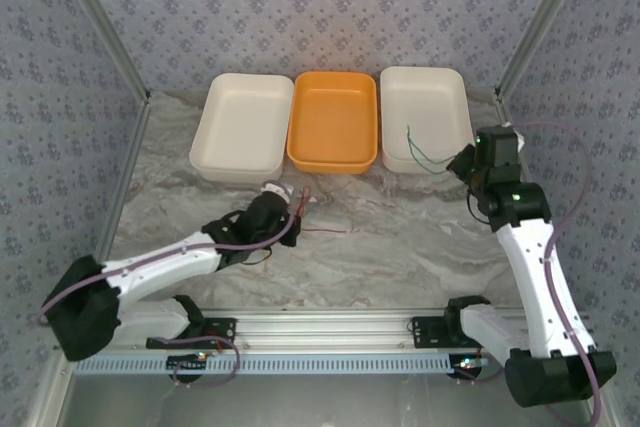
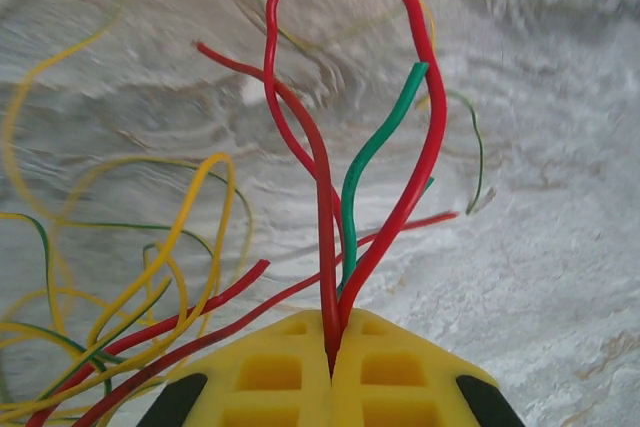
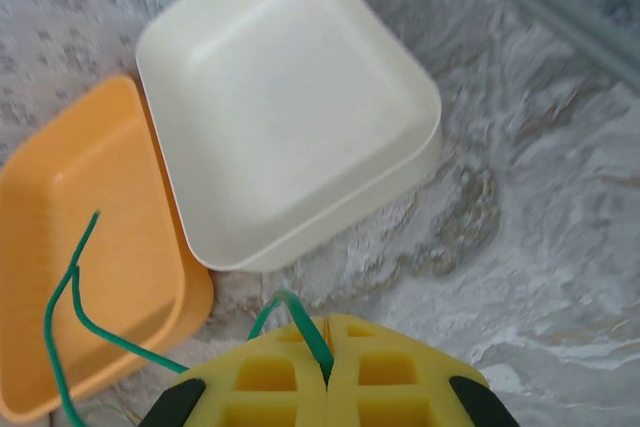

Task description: Untangle the cables

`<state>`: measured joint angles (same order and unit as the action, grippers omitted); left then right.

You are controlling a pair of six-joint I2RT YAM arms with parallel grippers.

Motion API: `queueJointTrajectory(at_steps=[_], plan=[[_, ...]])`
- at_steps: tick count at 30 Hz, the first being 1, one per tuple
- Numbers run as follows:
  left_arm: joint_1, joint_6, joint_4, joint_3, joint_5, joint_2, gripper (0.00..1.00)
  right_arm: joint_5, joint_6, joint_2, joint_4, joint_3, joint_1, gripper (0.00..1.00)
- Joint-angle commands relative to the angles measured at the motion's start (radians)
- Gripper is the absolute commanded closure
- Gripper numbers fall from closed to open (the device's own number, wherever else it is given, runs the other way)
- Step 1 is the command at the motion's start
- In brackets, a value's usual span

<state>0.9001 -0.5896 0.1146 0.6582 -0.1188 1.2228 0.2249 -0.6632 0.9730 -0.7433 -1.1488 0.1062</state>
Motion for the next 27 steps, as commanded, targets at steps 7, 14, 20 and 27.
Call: queueJointTrajectory(at_steps=[7,14,20,27], plan=[[0.122,-0.029,-0.066,0.294,0.006,0.323,0.87,-0.139,0.056,-0.064,-0.025,-0.061,0.063,1.0],[0.078,-0.101,-0.118,0.341,0.054,0.314,0.18,-0.021,0.11,-0.135,0.125,0.157,0.261,1.0],[0.074,-0.261,0.02,0.308,-0.021,0.082,0.23,0.13,0.141,-0.217,0.274,0.295,0.414,1.0],[-0.01,-0.522,-0.028,0.234,0.106,-0.041,0.19,0.236,0.139,-0.223,0.354,0.34,0.565,1.0]])
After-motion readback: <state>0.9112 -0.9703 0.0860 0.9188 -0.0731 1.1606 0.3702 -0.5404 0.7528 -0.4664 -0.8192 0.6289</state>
